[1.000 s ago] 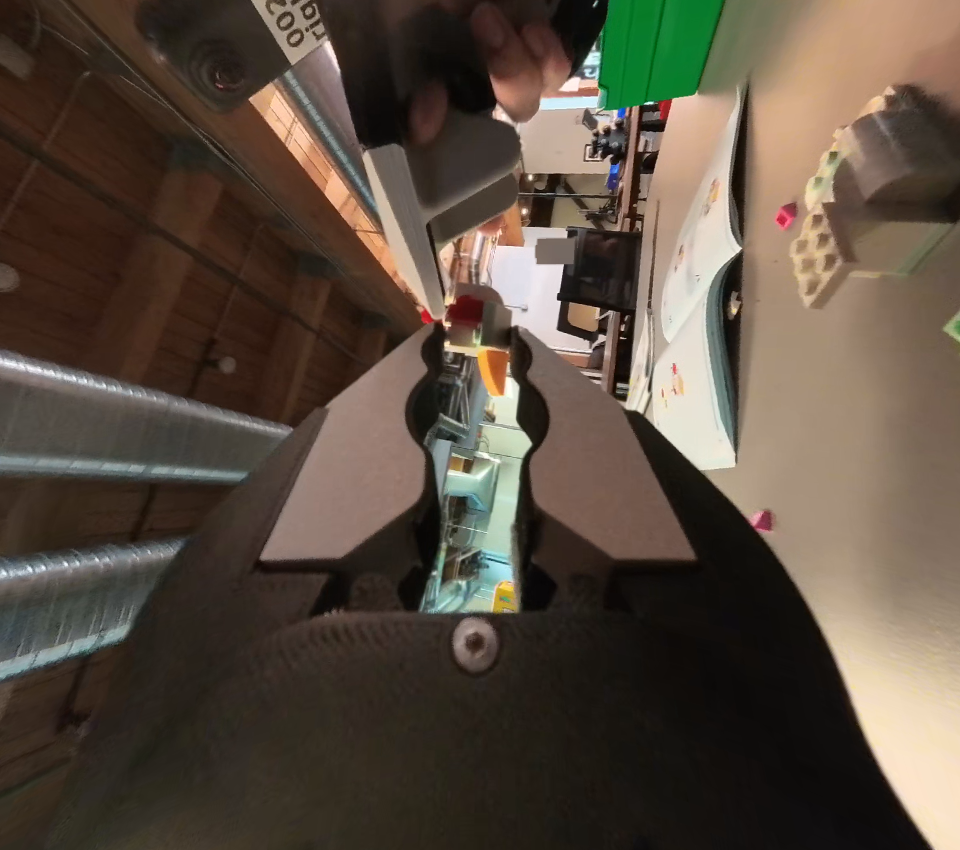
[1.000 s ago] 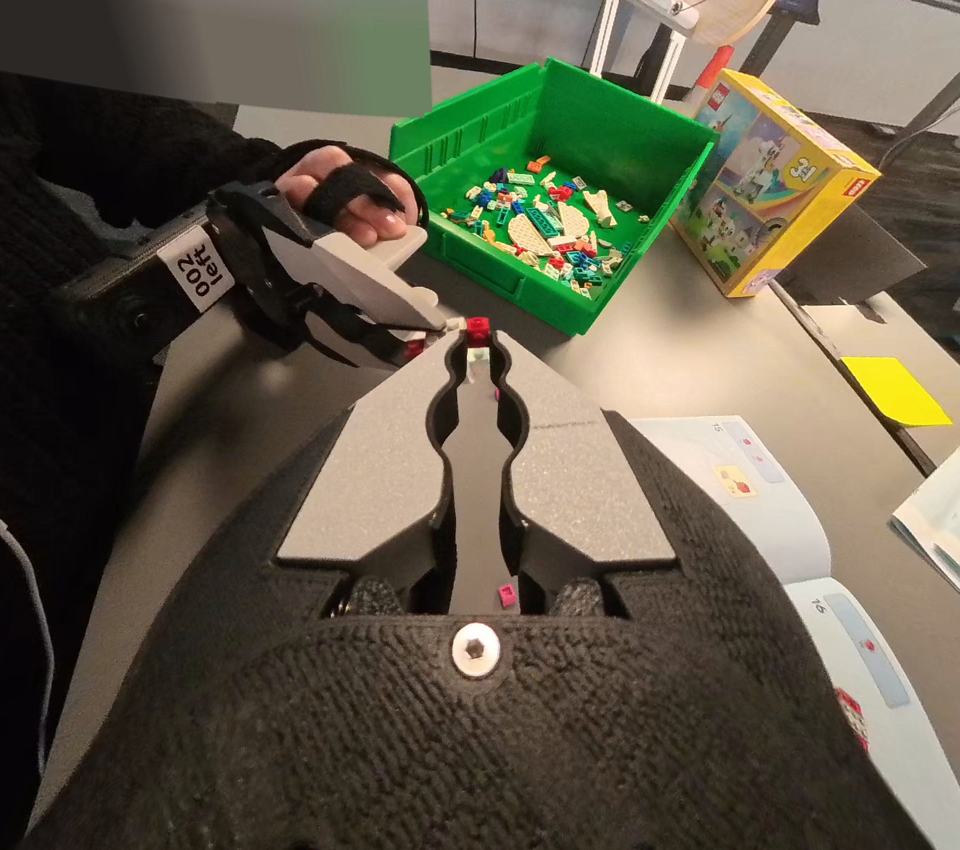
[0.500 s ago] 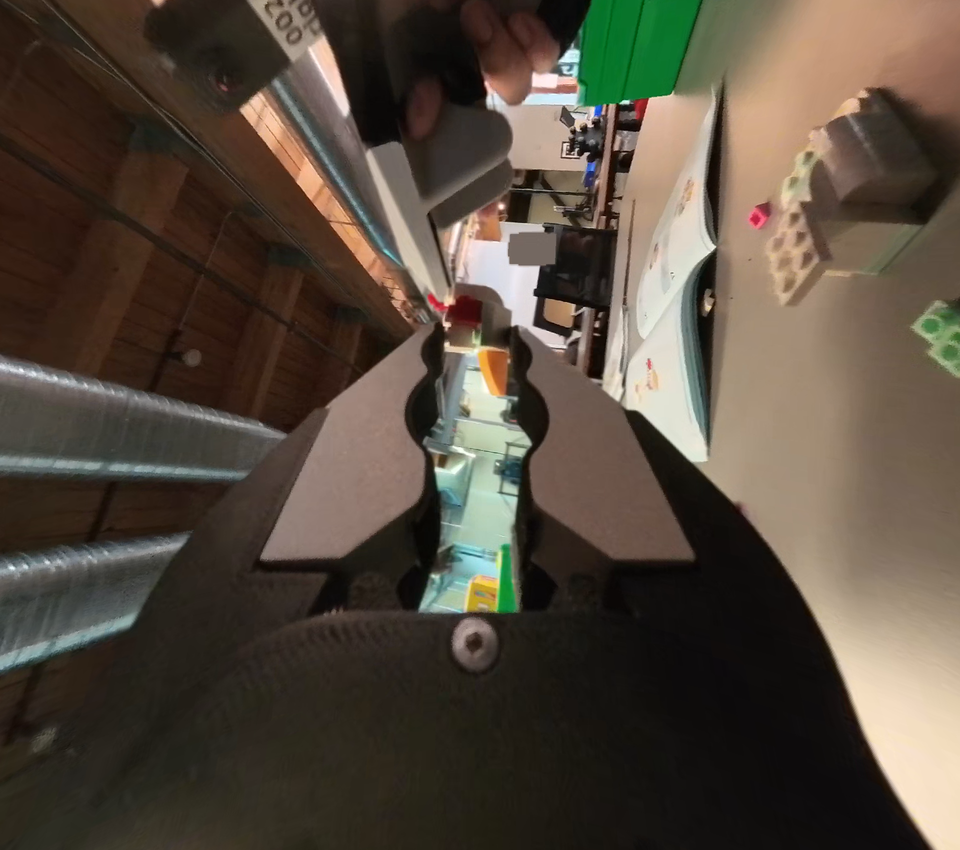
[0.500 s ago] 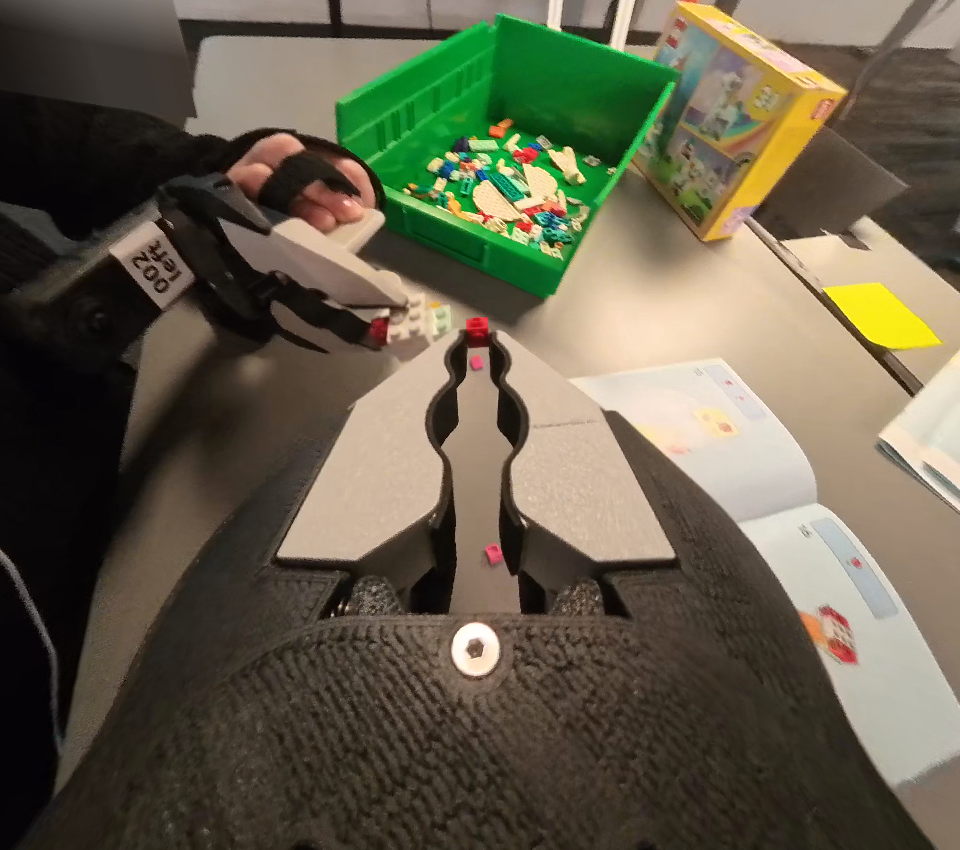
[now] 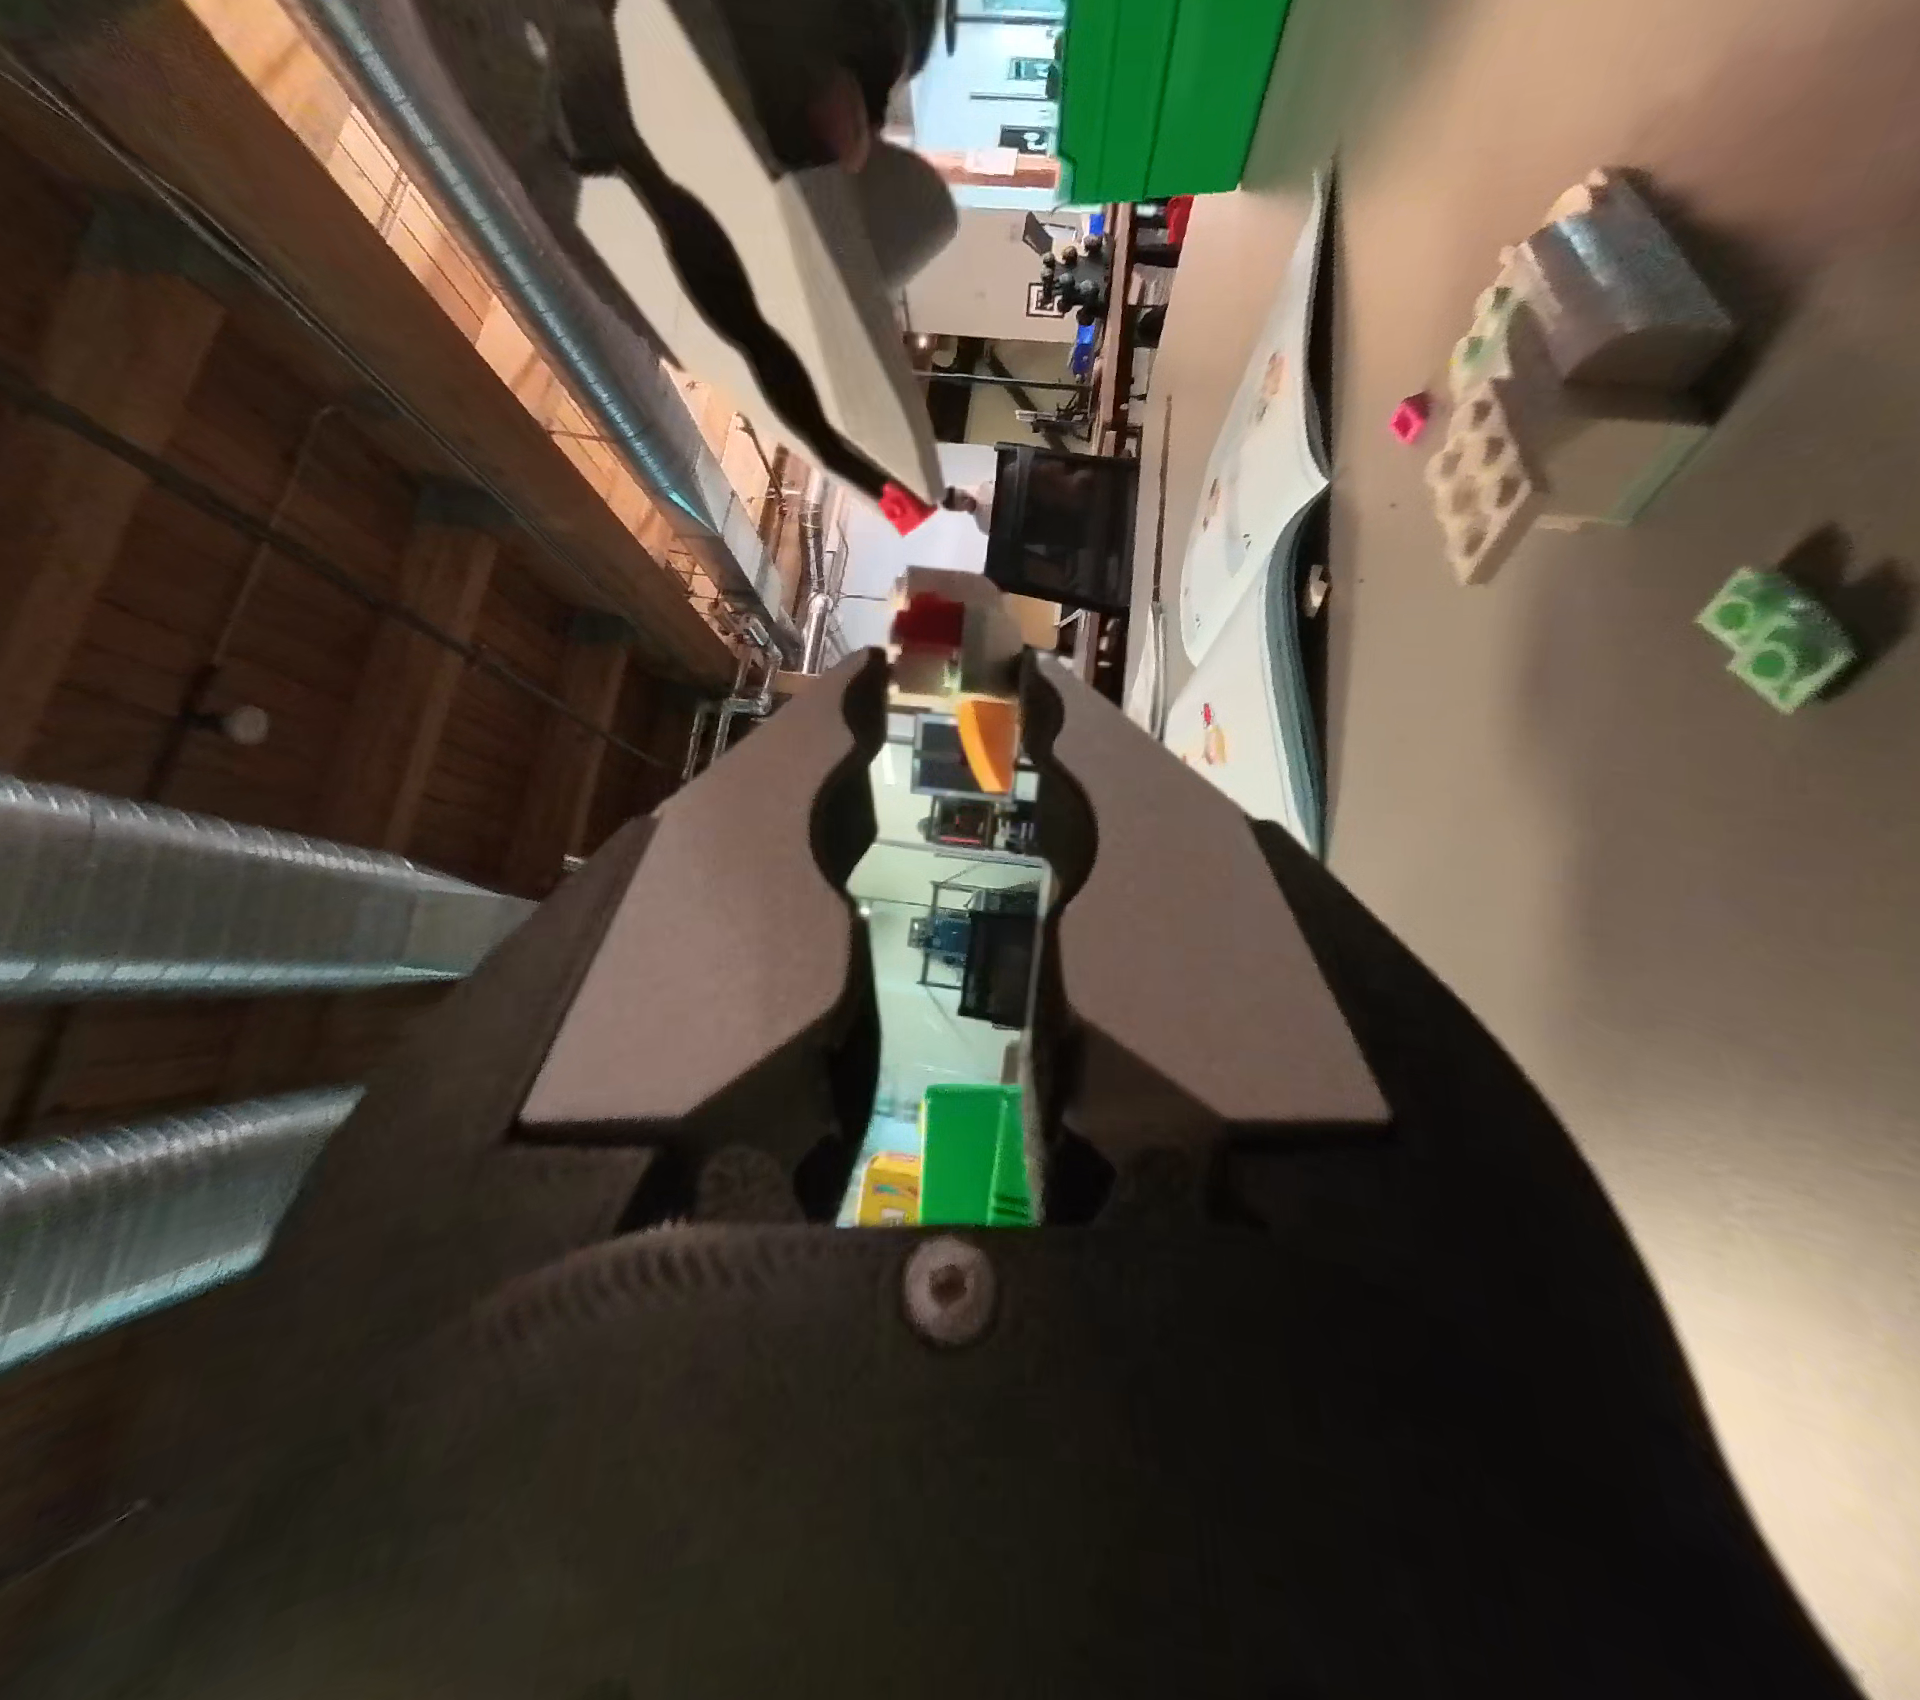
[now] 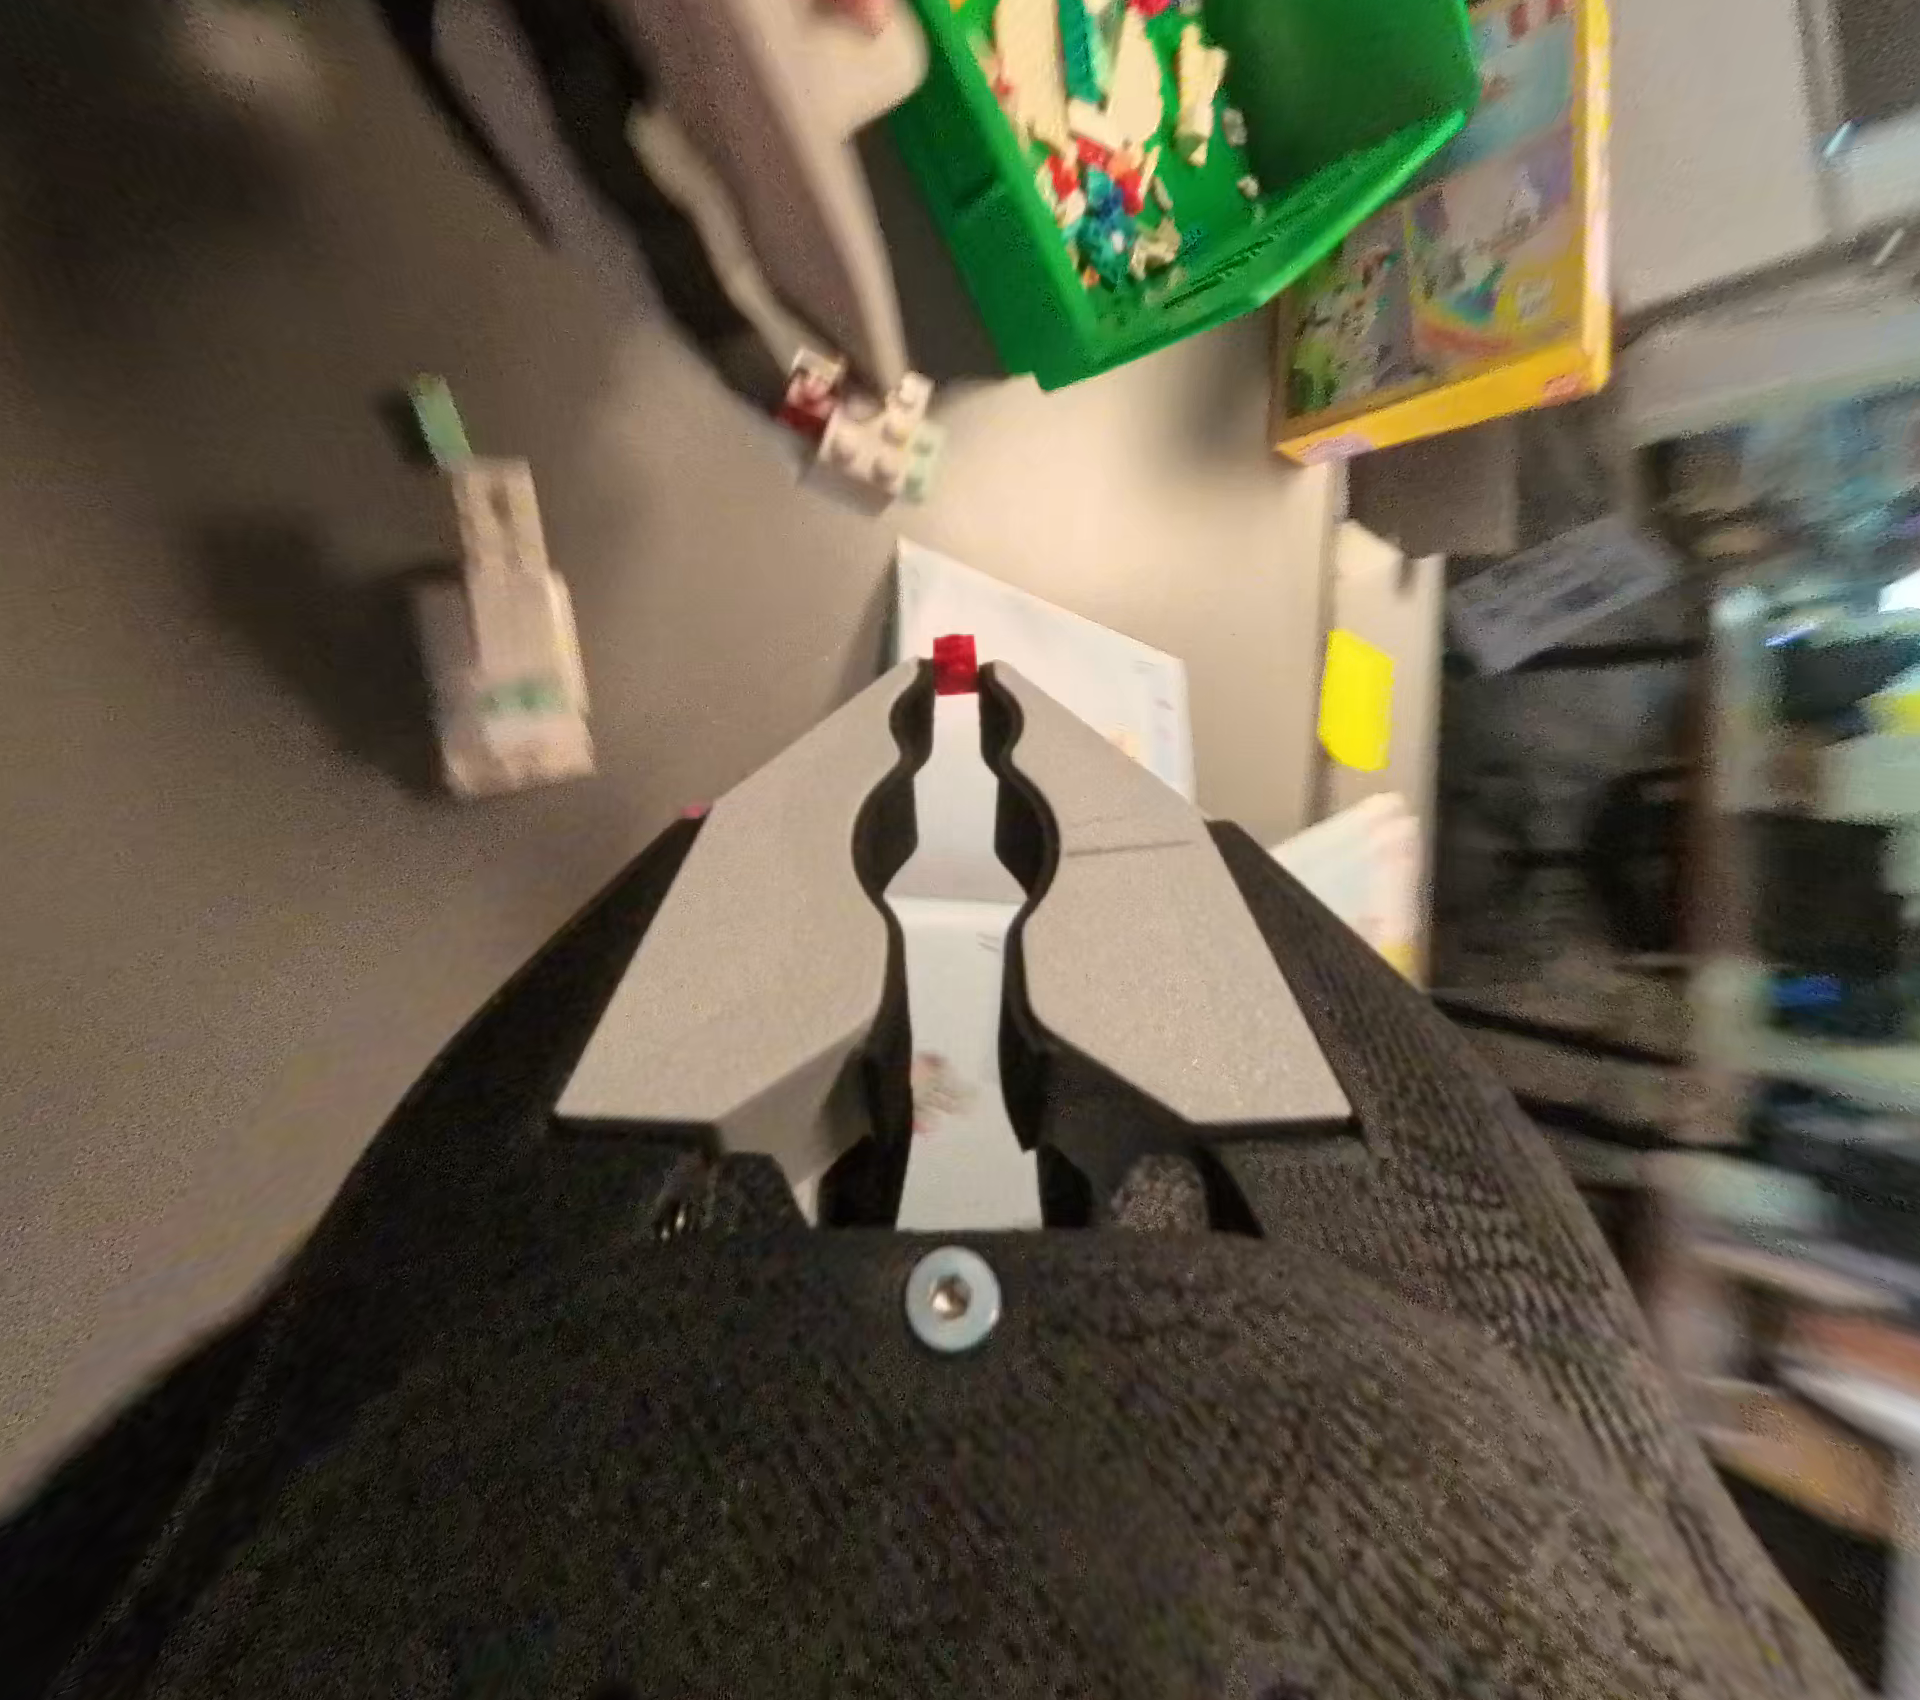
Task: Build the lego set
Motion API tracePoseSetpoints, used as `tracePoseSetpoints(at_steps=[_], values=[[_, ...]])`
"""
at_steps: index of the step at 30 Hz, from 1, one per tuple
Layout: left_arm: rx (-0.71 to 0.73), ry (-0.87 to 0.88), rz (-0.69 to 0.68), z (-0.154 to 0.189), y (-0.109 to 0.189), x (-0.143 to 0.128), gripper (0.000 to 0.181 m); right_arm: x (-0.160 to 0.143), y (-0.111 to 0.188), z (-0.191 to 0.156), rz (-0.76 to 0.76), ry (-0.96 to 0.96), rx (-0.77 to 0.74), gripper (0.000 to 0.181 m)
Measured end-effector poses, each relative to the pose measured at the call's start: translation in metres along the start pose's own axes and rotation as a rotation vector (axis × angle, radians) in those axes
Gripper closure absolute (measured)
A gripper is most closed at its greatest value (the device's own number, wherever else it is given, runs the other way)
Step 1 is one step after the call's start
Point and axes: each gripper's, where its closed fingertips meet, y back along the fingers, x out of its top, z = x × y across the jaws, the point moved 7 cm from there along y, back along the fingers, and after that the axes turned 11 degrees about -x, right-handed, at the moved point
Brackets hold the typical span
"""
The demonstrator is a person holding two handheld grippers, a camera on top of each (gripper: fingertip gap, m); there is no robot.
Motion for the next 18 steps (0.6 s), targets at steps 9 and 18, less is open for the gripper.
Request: tracePoseSetpoints(at_steps=[9,18], values=[[-0.059,0.011,0.025,0.007,-0.002,0.0,0.157,-0.036,0.0,-0.065,-0.03,1.022,0.318,0.175],[-0.096,0.051,0.05,0.008,-0.002,0.0,0.157,-0.074,0.023,-0.089,-0.012,1.14,0.714,0.175]])
